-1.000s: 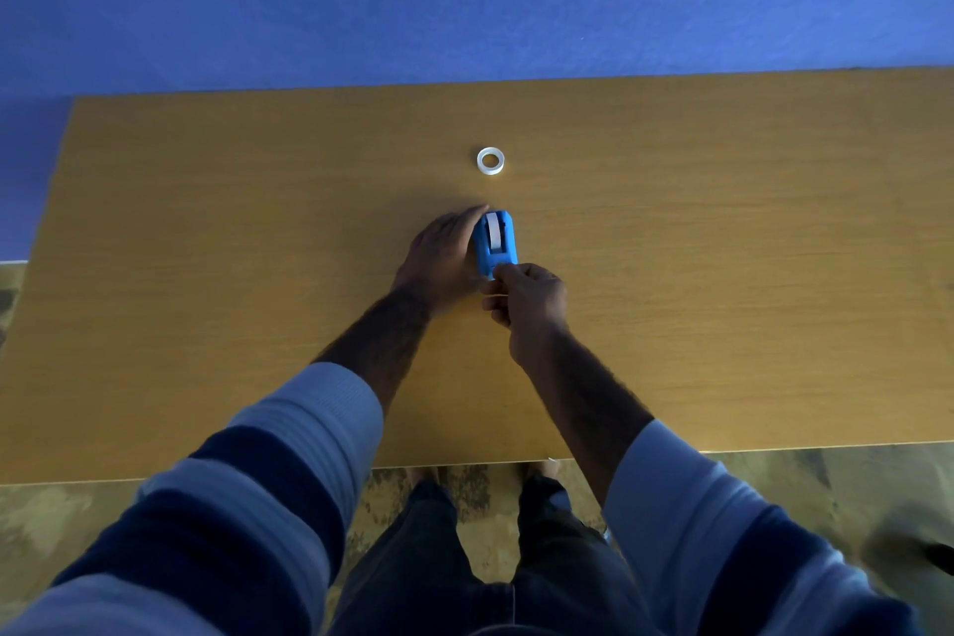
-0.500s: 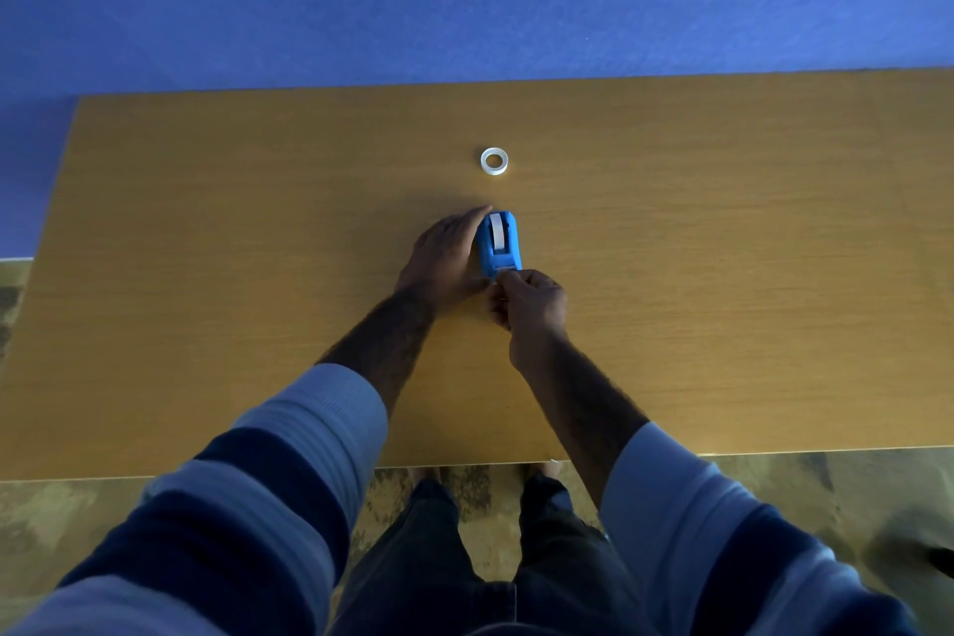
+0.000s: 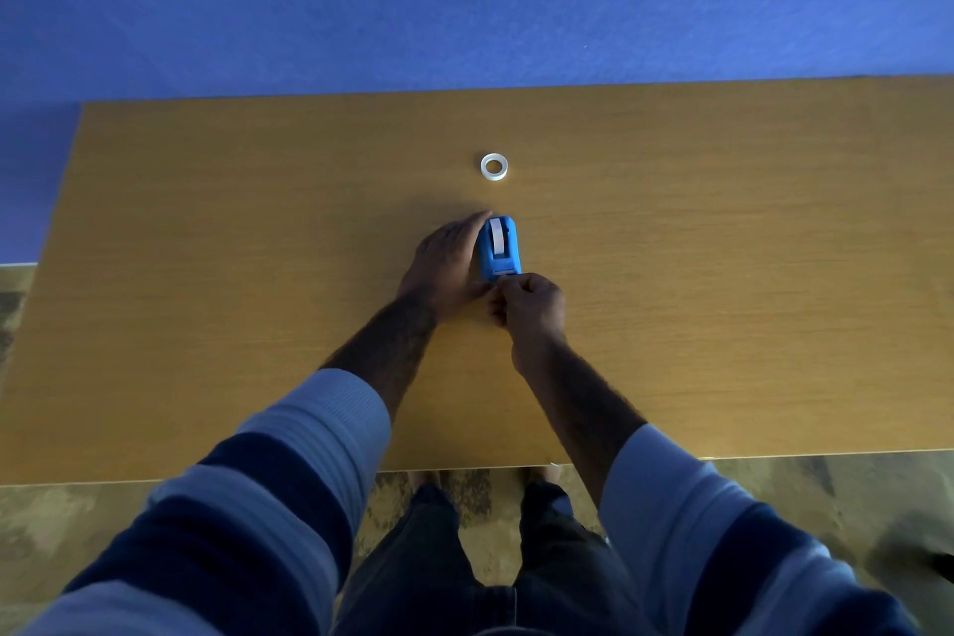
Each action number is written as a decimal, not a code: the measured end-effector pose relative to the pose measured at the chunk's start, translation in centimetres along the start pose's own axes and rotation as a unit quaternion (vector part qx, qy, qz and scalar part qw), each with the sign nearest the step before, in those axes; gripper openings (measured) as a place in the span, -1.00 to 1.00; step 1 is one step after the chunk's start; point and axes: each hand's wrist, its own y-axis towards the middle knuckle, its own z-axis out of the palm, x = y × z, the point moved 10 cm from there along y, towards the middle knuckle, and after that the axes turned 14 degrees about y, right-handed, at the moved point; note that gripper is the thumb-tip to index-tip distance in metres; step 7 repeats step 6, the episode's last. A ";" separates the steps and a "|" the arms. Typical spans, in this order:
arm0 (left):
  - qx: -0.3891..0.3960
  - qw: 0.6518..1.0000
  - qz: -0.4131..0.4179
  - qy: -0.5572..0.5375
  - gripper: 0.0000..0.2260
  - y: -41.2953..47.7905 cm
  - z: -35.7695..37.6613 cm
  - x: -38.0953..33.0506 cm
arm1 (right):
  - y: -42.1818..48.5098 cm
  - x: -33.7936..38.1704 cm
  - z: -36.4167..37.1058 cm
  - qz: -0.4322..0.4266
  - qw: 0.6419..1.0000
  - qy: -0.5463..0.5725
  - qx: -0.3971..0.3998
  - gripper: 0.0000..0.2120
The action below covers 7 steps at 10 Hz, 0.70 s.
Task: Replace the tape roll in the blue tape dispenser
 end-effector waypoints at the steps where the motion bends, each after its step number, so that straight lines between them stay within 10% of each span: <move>1: -0.001 1.000 0.000 0.003 -0.08 0.1 0.1 0.0 | 0.1 0.5 0.0 -0.032 0.998 -0.048 -0.004 -0.88; 7: 0.033 0.999 0.006 0.018 0.06 -0.2 0.6 0.0 | 0.5 3.5 -1.4 -0.125 0.949 -0.291 -0.009 -0.81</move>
